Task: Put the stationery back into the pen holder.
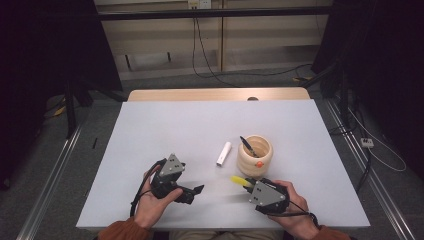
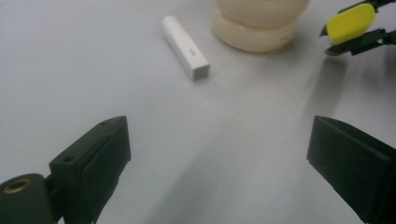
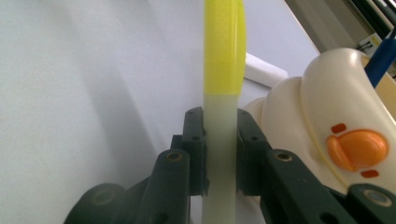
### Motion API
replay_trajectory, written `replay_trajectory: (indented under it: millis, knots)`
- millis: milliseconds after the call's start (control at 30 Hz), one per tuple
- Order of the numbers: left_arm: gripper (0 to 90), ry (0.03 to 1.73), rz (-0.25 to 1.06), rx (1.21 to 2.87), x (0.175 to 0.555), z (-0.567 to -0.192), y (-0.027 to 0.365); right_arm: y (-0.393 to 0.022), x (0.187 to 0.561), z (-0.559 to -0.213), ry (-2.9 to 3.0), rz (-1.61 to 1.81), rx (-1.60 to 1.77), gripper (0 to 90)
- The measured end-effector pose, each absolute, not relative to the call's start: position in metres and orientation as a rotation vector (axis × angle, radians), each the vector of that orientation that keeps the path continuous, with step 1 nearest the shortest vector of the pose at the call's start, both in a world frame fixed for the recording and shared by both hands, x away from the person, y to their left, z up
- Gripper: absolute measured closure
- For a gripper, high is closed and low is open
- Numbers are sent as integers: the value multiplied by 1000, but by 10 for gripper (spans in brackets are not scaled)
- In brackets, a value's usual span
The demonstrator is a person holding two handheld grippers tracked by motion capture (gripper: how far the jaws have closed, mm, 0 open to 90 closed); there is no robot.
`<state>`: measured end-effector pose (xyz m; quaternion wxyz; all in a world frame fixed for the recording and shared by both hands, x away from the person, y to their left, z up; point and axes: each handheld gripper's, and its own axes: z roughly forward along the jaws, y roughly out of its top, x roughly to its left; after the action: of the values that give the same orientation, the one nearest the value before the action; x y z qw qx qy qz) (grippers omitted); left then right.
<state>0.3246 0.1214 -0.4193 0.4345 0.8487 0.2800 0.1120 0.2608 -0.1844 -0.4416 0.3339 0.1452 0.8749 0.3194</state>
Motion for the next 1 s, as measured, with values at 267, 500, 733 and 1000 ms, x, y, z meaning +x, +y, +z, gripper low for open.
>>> replay_trajectory:
  millis: [267,500,733,1000]
  knots:
    - [68,778,312,2078,320,-424,142,-191,265,-440,2294,908,463,781]
    - [72,805,330,2030,317,-437,153,-192,266,-438,2297,969,501,780]
    - [70,808,324,2013,314,-442,155,-197,266,-437,2294,1011,576,780]
    - [59,824,333,2024,312,-446,153,-208,270,-431,2261,1174,724,780]
